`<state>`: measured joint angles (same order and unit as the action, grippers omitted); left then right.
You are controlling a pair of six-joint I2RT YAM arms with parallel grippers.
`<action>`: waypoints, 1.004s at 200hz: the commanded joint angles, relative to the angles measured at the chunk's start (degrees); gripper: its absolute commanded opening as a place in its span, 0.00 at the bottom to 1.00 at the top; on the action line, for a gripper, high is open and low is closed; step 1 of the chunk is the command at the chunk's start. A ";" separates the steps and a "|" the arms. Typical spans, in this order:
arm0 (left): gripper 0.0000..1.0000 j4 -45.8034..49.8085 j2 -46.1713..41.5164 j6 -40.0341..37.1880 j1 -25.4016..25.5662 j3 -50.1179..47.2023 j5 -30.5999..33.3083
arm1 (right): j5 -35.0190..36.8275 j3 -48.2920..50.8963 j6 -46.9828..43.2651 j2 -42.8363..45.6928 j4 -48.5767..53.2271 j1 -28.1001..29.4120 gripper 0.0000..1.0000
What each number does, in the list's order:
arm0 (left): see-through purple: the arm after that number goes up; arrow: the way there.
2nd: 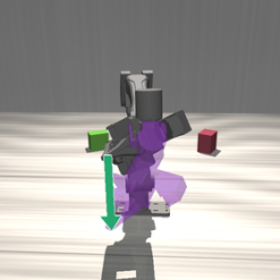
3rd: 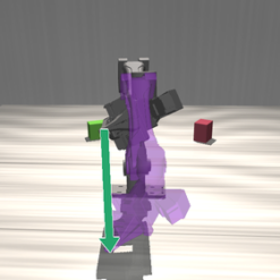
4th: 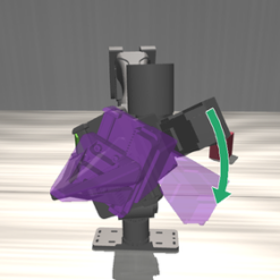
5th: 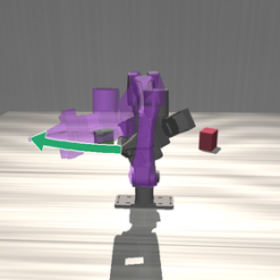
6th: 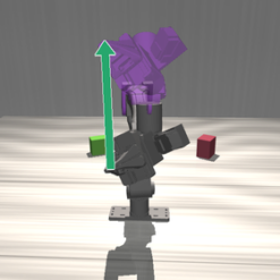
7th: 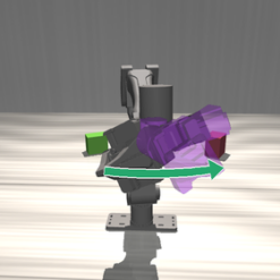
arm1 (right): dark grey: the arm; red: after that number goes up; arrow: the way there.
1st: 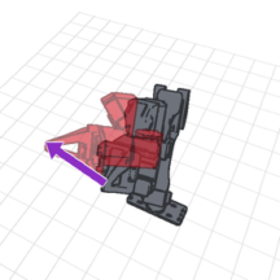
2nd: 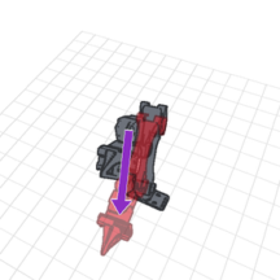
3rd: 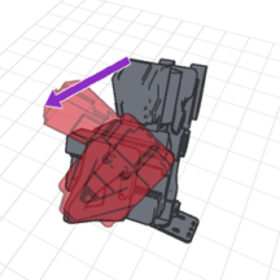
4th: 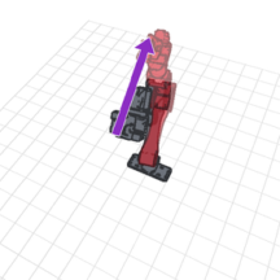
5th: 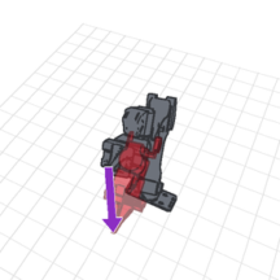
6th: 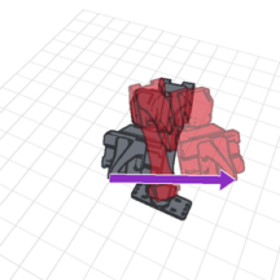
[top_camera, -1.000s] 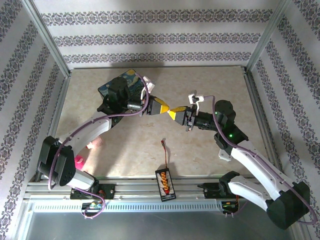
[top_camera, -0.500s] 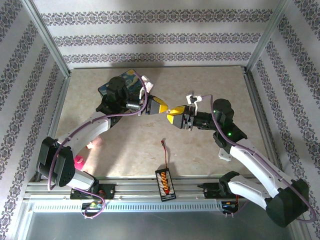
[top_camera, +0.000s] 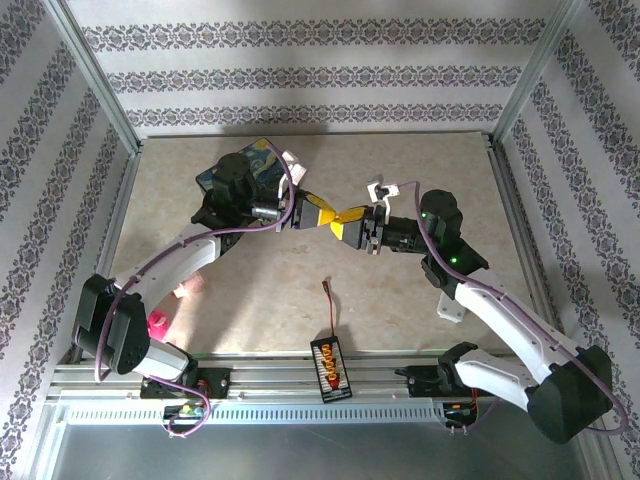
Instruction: Unlock the padlock with the key
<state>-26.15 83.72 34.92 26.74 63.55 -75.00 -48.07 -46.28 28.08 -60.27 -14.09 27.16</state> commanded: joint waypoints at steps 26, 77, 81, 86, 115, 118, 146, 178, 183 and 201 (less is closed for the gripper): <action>0.00 -1.32 -1.72 0.00 -0.66 -0.26 -2.09 | -0.68 -0.83 -0.74 1.26 -2.33 0.17 0.14; 0.05 -1.41 -1.54 0.92 -0.67 -0.27 -1.58 | 2.10 -0.12 0.56 3.00 -1.84 -0.26 0.00; 0.08 -1.32 -1.55 1.02 -0.72 -0.17 -1.45 | 2.39 -0.12 0.67 3.11 -1.67 -0.35 0.00; 0.11 -1.36 -1.55 1.11 -0.69 -0.09 -1.18 | 2.87 -0.12 0.83 3.28 -1.25 -0.43 0.00; 0.36 -1.40 -1.52 1.80 -0.88 0.28 0.39 | 1.64 0.08 1.79 3.08 -0.33 -1.12 0.00; 0.38 -1.36 -1.55 1.88 -0.90 0.31 0.58 | 0.96 -0.07 1.87 2.89 -0.13 -1.25 0.00; 0.59 -2.48 -2.36 3.19 -1.64 0.19 3.70 | 0.00 -0.56 3.53 0.94 1.25 -1.87 0.00; 1.00 0.25 -6.51 1.94 -3.53 -1.53 14.01 | 2.66 -0.23 3.94 -0.33 2.18 -1.98 0.00; 0.99 2.08 -7.56 0.77 -3.69 -1.71 16.65 | 3.16 -0.21 3.79 -0.38 2.52 -2.02 0.00; 0.99 12.79 -11.42 -5.01 -3.72 -1.58 29.31 | 5.19 -0.39 2.83 -0.65 3.66 -2.02 0.00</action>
<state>-22.92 78.06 36.32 23.79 62.17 -61.54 -45.65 -46.28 31.35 -60.90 -11.42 25.61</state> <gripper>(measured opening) 0.990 0.040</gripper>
